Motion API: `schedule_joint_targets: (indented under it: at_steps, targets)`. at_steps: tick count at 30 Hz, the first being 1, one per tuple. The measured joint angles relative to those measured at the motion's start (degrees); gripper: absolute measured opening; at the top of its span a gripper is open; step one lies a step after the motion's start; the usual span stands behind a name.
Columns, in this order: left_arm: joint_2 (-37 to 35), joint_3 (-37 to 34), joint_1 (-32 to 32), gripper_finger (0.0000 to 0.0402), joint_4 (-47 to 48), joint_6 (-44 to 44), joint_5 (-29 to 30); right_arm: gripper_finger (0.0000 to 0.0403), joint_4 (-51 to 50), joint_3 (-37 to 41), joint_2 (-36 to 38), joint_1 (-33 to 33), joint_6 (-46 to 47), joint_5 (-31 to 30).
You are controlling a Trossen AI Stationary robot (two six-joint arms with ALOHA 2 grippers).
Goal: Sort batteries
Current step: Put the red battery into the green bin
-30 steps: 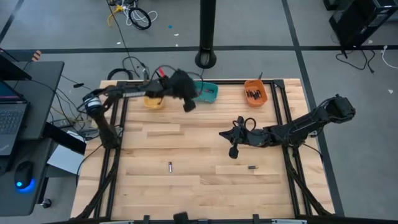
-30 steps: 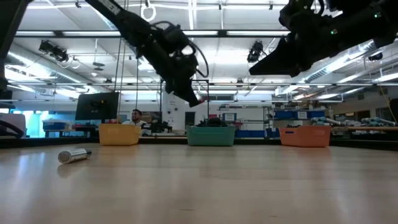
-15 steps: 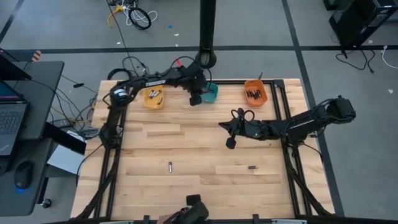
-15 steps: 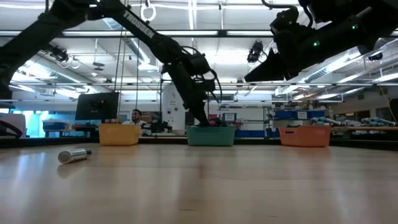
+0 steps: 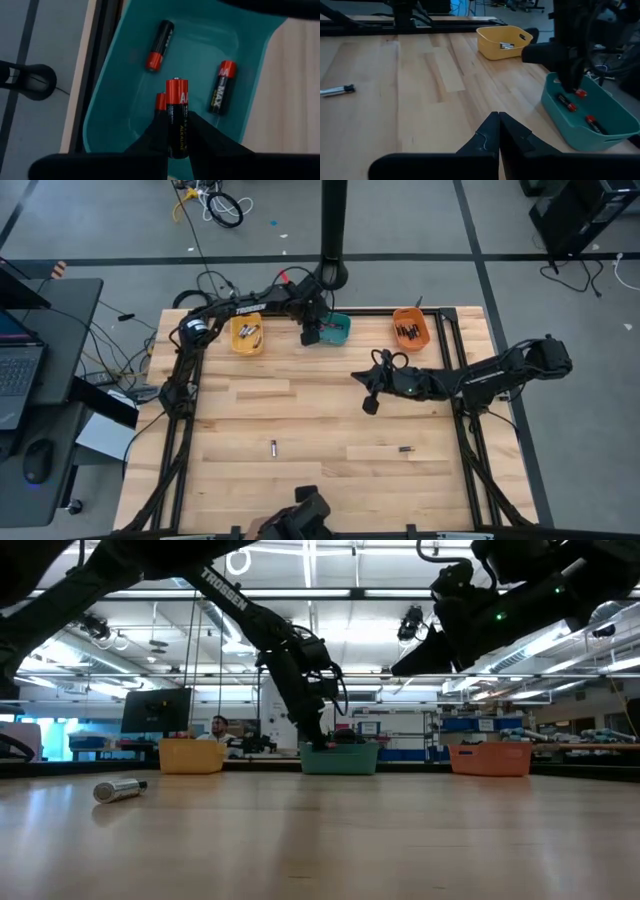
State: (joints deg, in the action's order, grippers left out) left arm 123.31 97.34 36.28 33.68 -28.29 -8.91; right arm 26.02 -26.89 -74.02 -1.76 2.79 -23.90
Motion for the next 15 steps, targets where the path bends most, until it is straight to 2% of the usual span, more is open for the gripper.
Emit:
schedule_joint_targets:
  at_steps: [9, 15]
  targets:
    - [0.10, -0.07, 0.23, 0.0049, 1.73, -1.53, -0.15, 0.0011, 0.00, 0.00, 0.00, 0.90, 0.12, 1.49]
    - [0.10, -0.07, 0.21, 0.0076, 2.33, -1.51, -0.17, 0.0012, 0.00, 0.00, 0.00, 0.90, 0.66, 1.49]
